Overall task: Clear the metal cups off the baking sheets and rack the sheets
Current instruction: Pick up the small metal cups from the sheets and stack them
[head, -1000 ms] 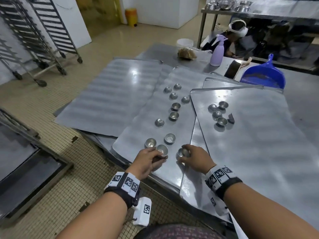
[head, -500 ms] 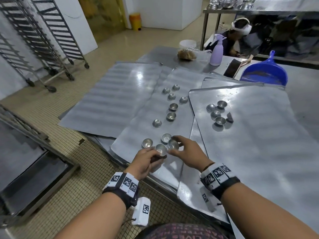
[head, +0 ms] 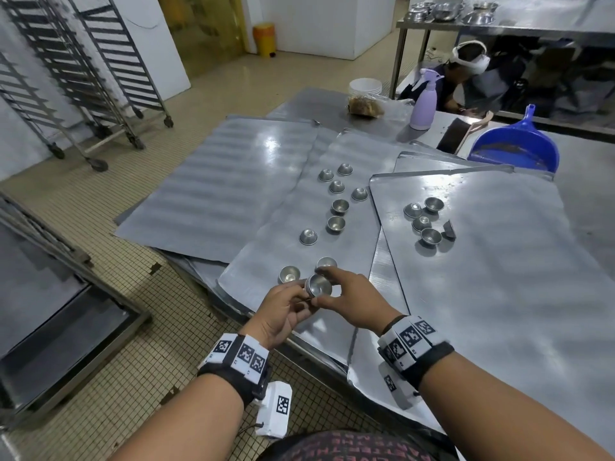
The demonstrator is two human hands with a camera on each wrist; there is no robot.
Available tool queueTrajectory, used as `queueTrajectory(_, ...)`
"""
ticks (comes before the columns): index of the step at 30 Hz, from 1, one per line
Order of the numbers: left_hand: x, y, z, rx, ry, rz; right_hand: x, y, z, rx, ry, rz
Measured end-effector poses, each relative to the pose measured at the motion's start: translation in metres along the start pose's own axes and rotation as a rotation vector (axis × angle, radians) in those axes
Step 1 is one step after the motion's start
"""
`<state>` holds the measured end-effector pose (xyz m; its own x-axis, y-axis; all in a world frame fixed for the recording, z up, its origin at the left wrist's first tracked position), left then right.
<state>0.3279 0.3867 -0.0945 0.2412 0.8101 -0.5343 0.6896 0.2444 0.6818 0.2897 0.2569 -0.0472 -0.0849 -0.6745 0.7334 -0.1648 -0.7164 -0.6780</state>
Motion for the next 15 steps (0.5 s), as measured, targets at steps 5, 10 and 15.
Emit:
queueTrajectory(5, 0.013, 0.006, 0.0, -0.012, 0.002, -0.045, -0.012, -0.007, 0.007, -0.007, -0.017, -0.007)
queueTrajectory(10, 0.03, 0.011, 0.002, -0.035, 0.022, -0.04, -0.025, -0.016, 0.012, -0.004, -0.049, 0.033)
queueTrajectory(15, 0.048, 0.018, 0.003, -0.036, 0.06, -0.066, -0.013, -0.008, 0.021, -0.077, 0.02, 0.028)
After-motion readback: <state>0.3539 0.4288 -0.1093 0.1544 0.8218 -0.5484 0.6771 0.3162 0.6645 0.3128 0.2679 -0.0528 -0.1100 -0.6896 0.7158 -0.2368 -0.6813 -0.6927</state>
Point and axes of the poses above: each hand's wrist, its own z-axis towards the middle knuckle, its own x-axis out of the back of the hand, y = z × x, the point moved 10 cm from there along z, towards the middle knuckle, and after that the axes turned 8 degrees about -z, right-handed, at the moved point
